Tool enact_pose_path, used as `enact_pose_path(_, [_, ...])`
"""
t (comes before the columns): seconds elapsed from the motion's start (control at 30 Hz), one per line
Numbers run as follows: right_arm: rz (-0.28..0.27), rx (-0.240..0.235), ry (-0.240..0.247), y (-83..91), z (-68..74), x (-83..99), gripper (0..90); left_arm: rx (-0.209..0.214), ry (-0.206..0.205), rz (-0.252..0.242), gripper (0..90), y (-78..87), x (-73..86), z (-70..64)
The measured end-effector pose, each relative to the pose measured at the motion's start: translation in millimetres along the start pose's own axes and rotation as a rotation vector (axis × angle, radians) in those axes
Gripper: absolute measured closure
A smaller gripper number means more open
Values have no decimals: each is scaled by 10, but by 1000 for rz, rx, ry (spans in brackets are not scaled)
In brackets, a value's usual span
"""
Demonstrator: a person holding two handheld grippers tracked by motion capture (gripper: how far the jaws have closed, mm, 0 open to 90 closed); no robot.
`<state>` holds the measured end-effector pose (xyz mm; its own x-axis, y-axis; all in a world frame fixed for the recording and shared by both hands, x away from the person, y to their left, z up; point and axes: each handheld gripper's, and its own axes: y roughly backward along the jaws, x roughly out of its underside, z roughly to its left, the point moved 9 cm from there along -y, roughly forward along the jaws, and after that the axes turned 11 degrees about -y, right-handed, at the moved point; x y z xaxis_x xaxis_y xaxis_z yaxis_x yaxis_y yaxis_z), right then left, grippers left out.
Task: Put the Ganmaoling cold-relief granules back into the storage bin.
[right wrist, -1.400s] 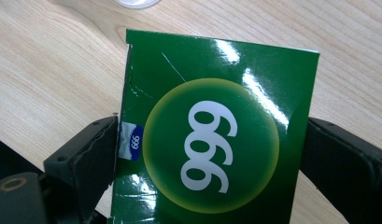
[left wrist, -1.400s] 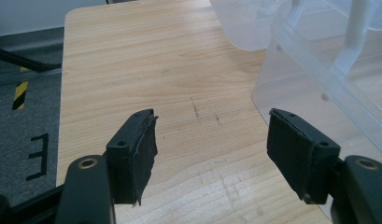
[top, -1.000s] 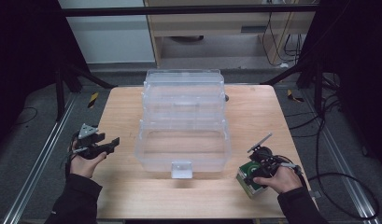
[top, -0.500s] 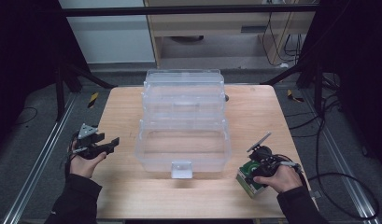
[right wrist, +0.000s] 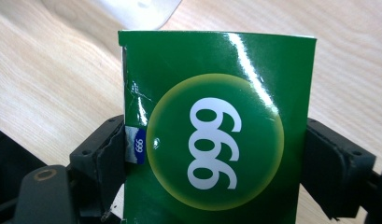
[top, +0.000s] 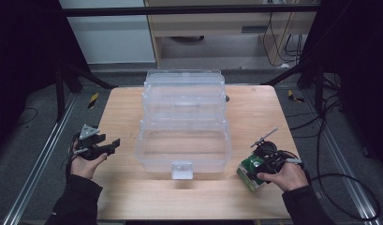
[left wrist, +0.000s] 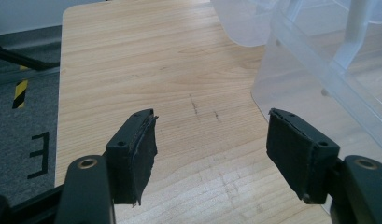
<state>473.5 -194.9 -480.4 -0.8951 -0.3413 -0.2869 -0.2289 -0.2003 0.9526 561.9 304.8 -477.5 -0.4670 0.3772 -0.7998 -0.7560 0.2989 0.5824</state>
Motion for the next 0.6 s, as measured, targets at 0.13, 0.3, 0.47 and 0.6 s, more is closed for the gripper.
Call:
enact_pose_path(0.13, [-51, 3, -7, 127, -30, -72, 179, 0, -2, 2, 323, -3, 3, 0])
enact_pose_path(0.3, [-93, 14, 5, 258, -48, -143, 179, 1, -4, 5, 323, -9, 6, -8])
enact_pose_path(0.47, [-138, 17, 18, 416, -31, -257, 179, 5, -9, 11, 323, -18, 14, -18])
enact_pose_path(0.6, [-162, 21, 20, 501, -35, -334, 180, 5, -8, 13, 323, -23, 20, -17])
